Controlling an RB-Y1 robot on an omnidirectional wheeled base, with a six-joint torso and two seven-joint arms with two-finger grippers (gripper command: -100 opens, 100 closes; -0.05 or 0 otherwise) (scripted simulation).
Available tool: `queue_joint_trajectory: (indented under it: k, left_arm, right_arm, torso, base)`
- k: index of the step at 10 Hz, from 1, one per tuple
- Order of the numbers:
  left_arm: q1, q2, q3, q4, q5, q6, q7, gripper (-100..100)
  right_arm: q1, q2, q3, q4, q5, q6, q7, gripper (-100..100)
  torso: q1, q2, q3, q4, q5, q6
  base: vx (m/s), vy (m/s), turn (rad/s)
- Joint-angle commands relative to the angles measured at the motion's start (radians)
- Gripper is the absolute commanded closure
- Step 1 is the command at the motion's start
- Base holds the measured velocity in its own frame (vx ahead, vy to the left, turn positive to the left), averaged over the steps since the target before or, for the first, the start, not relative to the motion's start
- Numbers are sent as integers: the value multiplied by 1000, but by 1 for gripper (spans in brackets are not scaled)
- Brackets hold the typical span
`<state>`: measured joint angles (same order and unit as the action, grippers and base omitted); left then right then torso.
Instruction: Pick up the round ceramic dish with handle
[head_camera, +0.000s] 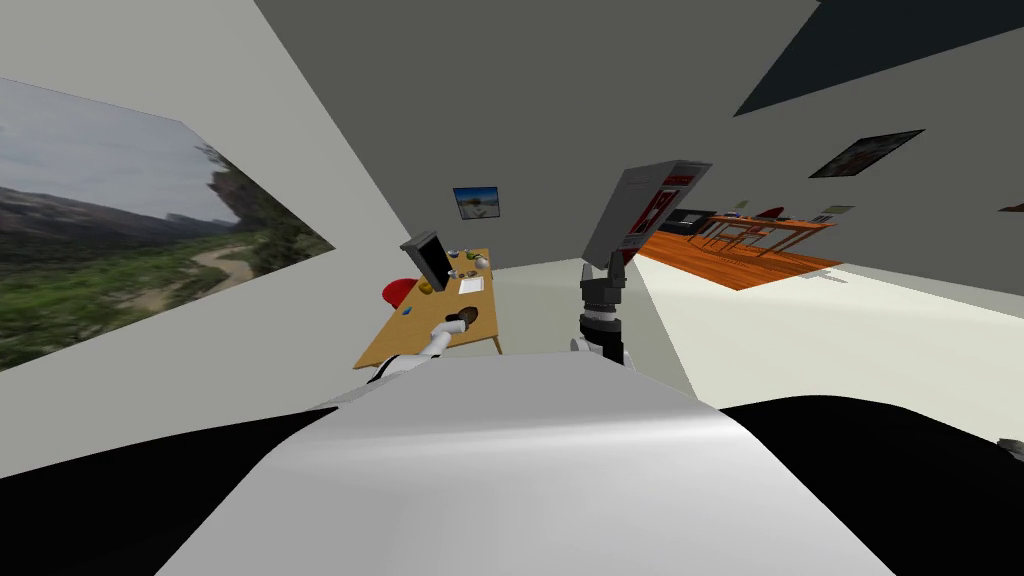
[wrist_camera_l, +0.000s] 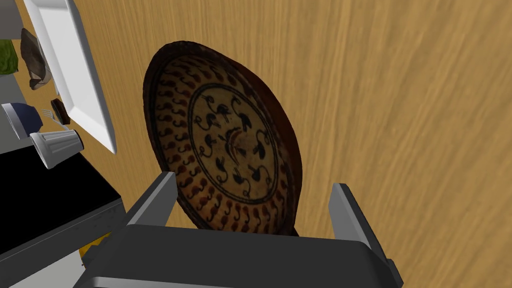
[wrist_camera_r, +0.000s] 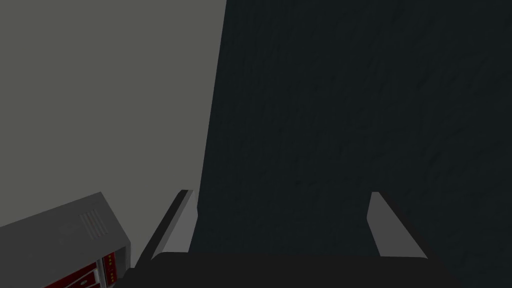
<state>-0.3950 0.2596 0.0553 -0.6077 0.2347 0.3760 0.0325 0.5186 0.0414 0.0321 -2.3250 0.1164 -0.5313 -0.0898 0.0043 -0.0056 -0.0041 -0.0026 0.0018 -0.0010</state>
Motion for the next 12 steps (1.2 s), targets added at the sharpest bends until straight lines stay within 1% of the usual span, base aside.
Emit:
queue_joint_trajectory:
  k: [1,2,6,7,8,9,10,12]
  left_arm:
    - [0,0,0,0,0,0,0,-100]
    - [-1,0,0,3,0,-1,0,100]
    - [-2,-1,-3,2,-2,-2,-5,100]
    - [-1,-1,-3,3,-2,-1,-5,0]
    - [12,-20,-14,-22,-19,20,0,100]
    - [20,-43,-28,-54,-42,39,4,100]
    - [20,-43,-28,-33,-42,39,4,100]
    - [20,-43,-28,-54,-42,39,4,100]
  right_arm:
    - [0,0,0,0,0,0,0,0]
    - [0,0,0,0,0,0,0,0]
    - [0,0,0,0,0,0,0,0]
    - [0,0,0,0,0,0,0,0]
    - [0,0,0,0,0,0,0,0]
    - [0,0,0,0,0,0,0,0]
    - [0,0,0,0,0,0,0,0]
    - [0,0,0,0,0,0,0,0]
  torso:
    - [0,0,0,0,0,0]
    - [0,0,0,0,0,0]
    - [1,0,0,0,0,-3]
    - [1,0,0,0,0,-3]
    - [1,0,0,0,0,-3]
    - [2,0,0,0,0,-4]
    - [3,-2,-1,0,0,-4]
    - [1,0,0,1,-1,-2]
  base:
    - [0,0,0]
    - [0,0,0]
    - [0,1,-8]
    - [0,0,0]
    - [22,19,210]
    - [42,37,388]
    - [37,24,91]
    - [8,11,-40]
